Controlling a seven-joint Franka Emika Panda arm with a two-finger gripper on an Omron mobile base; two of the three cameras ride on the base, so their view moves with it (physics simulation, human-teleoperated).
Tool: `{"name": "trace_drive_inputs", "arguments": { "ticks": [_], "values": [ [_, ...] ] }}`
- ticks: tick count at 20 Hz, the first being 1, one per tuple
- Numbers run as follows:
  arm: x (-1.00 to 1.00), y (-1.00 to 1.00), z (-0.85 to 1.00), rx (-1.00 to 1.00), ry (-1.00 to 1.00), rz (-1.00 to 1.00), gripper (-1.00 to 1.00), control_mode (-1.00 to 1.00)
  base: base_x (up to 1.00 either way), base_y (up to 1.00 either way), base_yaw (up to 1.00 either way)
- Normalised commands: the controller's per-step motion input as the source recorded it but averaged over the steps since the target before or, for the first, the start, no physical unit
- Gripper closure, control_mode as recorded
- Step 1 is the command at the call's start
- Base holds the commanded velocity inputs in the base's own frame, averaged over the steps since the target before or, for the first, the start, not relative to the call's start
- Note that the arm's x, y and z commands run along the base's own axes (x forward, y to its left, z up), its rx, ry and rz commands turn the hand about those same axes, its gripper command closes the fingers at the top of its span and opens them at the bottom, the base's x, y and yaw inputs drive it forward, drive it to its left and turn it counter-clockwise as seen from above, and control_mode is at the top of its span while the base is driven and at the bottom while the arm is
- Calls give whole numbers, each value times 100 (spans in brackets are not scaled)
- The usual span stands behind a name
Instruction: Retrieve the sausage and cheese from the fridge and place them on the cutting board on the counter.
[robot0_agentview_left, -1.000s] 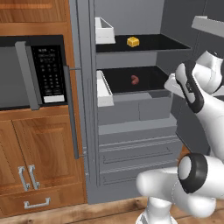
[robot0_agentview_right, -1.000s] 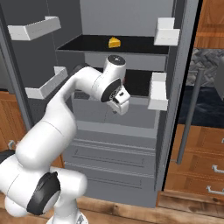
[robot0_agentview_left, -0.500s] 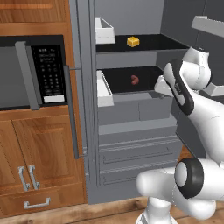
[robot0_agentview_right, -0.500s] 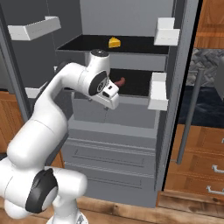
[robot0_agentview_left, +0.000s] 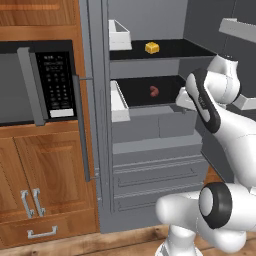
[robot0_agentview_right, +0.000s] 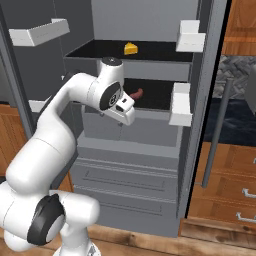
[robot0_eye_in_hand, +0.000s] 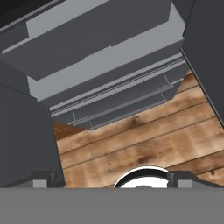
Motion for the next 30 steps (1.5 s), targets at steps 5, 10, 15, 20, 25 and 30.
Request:
{"name": "trace_drive_inputs", "arguments": {
  "ticks": [5,10,15,20,25,30],
  "values": [
    [0,0,0,0,0,0,-100,-100,0,0,0],
    [0,0,0,0,0,0,-100,-100,0,0,0],
    [0,0,0,0,0,0,-100,100,0,0,0],
    [0,0,0,0,0,0,-100,100,0,0,0],
    [0,0,0,0,0,0,-100,100,9,0,0],
    [0,0,0,0,0,0,-100,100,0,-36,4]
  ]
}}
